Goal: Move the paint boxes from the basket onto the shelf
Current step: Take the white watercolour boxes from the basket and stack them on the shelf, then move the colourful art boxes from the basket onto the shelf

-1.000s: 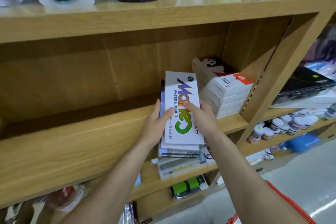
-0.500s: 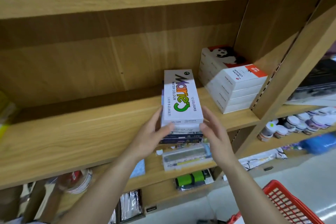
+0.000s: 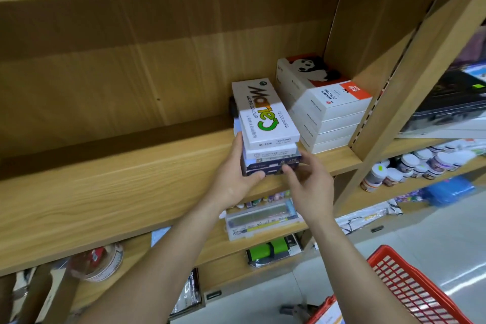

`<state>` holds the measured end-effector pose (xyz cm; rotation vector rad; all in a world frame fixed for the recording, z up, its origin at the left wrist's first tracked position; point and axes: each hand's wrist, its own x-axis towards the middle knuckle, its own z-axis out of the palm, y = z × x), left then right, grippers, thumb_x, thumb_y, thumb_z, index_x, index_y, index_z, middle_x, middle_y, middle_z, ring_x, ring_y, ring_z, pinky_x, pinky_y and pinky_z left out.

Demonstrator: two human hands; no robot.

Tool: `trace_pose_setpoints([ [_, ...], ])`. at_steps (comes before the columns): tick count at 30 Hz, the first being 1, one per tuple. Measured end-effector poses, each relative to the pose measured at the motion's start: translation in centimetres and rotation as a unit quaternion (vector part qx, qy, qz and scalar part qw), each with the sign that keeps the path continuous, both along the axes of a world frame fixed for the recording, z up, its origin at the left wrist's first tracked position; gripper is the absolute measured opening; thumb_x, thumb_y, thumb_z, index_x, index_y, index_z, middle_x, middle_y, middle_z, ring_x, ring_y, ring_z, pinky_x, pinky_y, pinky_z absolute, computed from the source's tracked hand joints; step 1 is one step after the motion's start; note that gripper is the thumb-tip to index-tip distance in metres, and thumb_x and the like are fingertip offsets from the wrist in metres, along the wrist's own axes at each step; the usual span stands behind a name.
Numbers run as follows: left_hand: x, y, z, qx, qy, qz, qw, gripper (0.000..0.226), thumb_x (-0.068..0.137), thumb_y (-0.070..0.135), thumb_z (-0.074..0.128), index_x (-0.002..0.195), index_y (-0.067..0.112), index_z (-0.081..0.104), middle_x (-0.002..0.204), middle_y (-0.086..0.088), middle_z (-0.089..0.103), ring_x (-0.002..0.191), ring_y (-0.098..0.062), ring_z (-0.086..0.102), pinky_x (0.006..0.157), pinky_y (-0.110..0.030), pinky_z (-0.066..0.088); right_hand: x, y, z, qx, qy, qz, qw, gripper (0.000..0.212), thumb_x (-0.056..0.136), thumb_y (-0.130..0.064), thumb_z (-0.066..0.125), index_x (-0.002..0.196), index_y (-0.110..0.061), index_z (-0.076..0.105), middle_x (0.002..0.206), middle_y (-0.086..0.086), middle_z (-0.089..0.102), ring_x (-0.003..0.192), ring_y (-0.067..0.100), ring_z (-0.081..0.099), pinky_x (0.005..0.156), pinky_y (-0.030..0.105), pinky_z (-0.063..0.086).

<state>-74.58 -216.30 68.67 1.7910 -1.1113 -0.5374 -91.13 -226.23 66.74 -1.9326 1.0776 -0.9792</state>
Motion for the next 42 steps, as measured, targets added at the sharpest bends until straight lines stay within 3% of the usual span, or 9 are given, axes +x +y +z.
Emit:
trace_pose_setpoints([
  [2,-0.3,-2.2,0.0,0.010,-0.004,-0.001,1.000,0.108,0.083,0.016,0.080,0.159,0.047,0.010,0.140,0.025,0.056,0.112,0.024,0.054,0.090,-0.001,0.040,-0.1,-0.9,0.2,0.009,-0.007,-0.041,0.999,0.043,0.096,-0.034,0.074,0.135,-0.019,0.063,0.119,-0.004,0.074,0.104,0.015,0.070,0.089,0.044,0.060],
  [4,-0.9,-4.2,0.1,0.016,-0.016,0.009,1.000,0.110,0.082,0.016,0.083,0.163,0.032,0.009,0.158,0.008,0.047,0.132,-0.001,0.054,0.107,-0.023,0.044,-0.3,-1.9,0.3,0.012,-0.015,-0.070,0.997,0.045,0.096,-0.034,0.074,0.136,-0.018,0.062,0.120,-0.005,0.072,0.103,0.015,0.069,0.090,0.043,0.059],
  [7,-1.7,-5.7,-0.2,0.015,-0.035,0.024,0.999,0.111,0.081,0.021,0.084,0.161,0.032,0.008,0.161,0.004,0.044,0.136,-0.019,0.054,0.109,-0.042,0.047,-0.7,-3.0,0.0,-0.013,-0.002,-0.074,0.997,0.046,0.097,-0.032,0.072,0.139,-0.017,0.061,0.122,-0.003,0.070,0.104,0.015,0.067,0.090,0.041,0.058],
  [15,-1.3,-4.7,0.8,0.058,-0.045,0.016,0.997,0.111,0.085,0.029,0.082,0.164,0.028,0.004,0.164,0.003,0.039,0.142,-0.020,0.048,0.112,-0.036,0.042,-1.0,-3.3,0.1,-0.030,0.042,-0.045,0.998,0.045,0.098,-0.028,0.070,0.140,-0.018,0.059,0.121,-0.002,0.073,0.109,0.017,0.068,0.089,0.036,0.054],
  [19,-2.3,-0.3,1.6,0.026,-0.057,-0.002,0.998,0.081,0.087,0.039,0.074,0.156,0.027,0.034,0.152,0.012,0.046,0.135,-0.009,0.050,0.110,-0.045,0.047,-2.4,-2.6,0.1,-0.003,0.040,-0.049,0.998,0.045,0.097,-0.029,0.073,0.138,-0.013,0.062,0.123,0.003,0.072,0.108,0.016,0.065,0.096,0.038,0.056],
  [25,-7.6,5.6,-1.5,0.018,-0.131,-0.102,0.986,0.033,0.087,0.050,0.056,0.118,0.038,0.056,0.118,0.024,0.052,0.107,0.001,0.055,0.088,-0.031,0.052,-9.8,1.6,-2.9,0.041,0.070,-0.087,0.993,0.042,0.089,-0.047,0.074,0.118,-0.018,0.072,0.111,-0.004,0.069,0.099,0.018,0.067,0.082,0.032,0.050],
  [31,-13.9,3.3,-11.5,0.177,-0.107,-0.269,0.941,0.033,0.092,0.032,0.070,0.121,0.017,0.064,0.119,0.003,0.060,0.106,-0.013,0.057,0.083,-0.016,0.042,-21.5,6.4,-9.5,0.123,0.160,-0.210,0.957,0.033,0.090,-0.027,0.081,0.117,-0.010,0.073,0.110,0.008,0.076,0.095,0.023,0.072,0.082,0.033,0.053],
  [34,-17.0,1.8,-16.0,0.240,-0.106,-0.311,0.914,0.035,0.092,0.029,0.072,0.122,0.013,0.064,0.114,0.004,0.056,0.107,-0.021,0.061,0.080,-0.025,0.040,-27.3,8.3,-13.1,0.186,0.191,-0.274,0.924,0.034,0.090,-0.023,0.081,0.119,-0.007,0.072,0.110,0.011,0.077,0.096,0.030,0.073,0.088,0.042,0.057],
  [42,-23.9,-4.2,-26.4,0.311,-0.073,-0.280,0.905,0.052,0.090,0.032,0.073,0.136,0.012,0.059,0.134,-0.006,0.061,0.113,-0.024,0.064,0.088,-0.030,0.046,-34.8,5.4,-24.9,0.339,0.262,-0.232,0.873,0.052,0.092,-0.034,0.076,0.135,-0.007,0.064,0.123,0.012,0.073,0.105,0.031,0.070,0.090,0.040,0.054],
])
